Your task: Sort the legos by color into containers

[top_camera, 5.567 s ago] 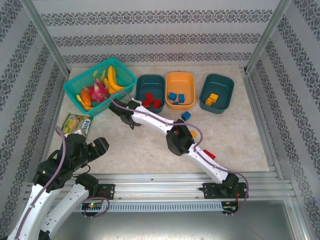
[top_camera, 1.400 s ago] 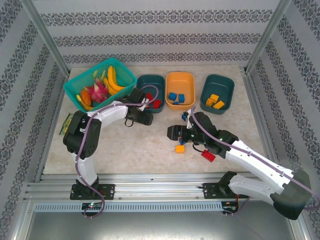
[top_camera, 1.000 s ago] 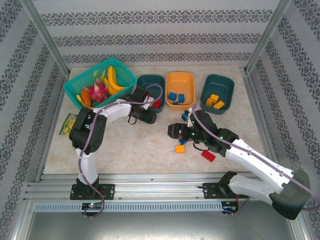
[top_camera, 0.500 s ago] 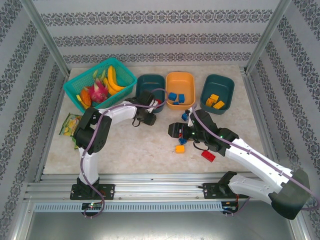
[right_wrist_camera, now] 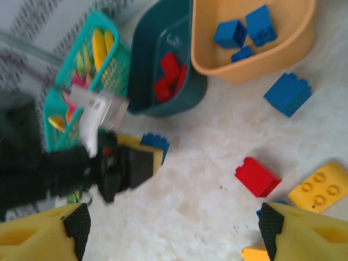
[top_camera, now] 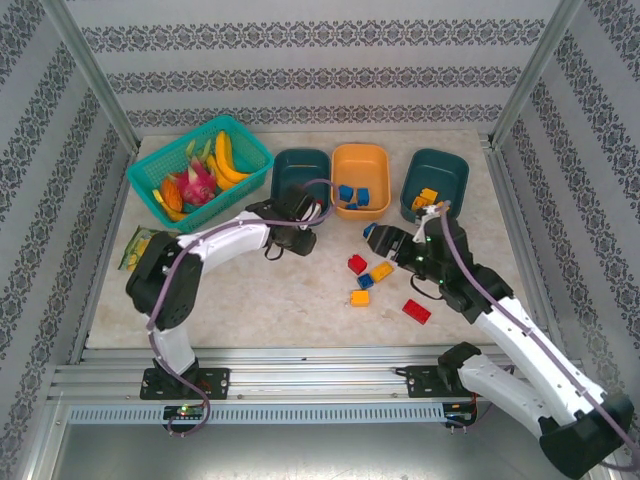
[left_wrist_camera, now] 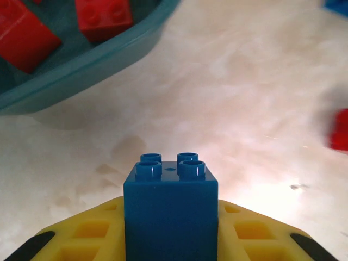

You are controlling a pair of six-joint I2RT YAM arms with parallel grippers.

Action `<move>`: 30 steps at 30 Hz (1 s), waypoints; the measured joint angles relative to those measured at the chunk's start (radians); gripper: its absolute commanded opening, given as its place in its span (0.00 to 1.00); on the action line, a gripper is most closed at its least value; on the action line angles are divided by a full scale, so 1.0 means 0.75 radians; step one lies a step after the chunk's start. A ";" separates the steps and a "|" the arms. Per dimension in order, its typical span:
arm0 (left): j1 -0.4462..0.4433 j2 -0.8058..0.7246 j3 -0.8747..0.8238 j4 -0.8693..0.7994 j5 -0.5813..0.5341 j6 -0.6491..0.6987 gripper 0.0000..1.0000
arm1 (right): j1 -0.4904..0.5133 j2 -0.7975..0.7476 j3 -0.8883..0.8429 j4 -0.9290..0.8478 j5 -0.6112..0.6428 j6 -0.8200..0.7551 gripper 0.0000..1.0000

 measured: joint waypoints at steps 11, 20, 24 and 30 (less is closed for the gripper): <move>-0.096 -0.060 0.272 -0.193 0.078 -0.164 0.30 | -0.274 0.154 0.110 -0.038 -0.149 0.070 0.81; -0.095 0.422 1.020 -0.304 0.102 -0.215 0.30 | -0.305 0.491 0.490 -0.210 -0.073 0.042 0.81; -0.089 0.679 1.332 -0.325 0.117 -0.245 0.31 | -0.355 0.575 0.561 -0.227 -0.070 0.021 0.80; -0.050 0.975 1.623 -0.292 0.202 -0.339 0.33 | -0.458 0.681 0.606 -0.230 -0.112 0.017 0.80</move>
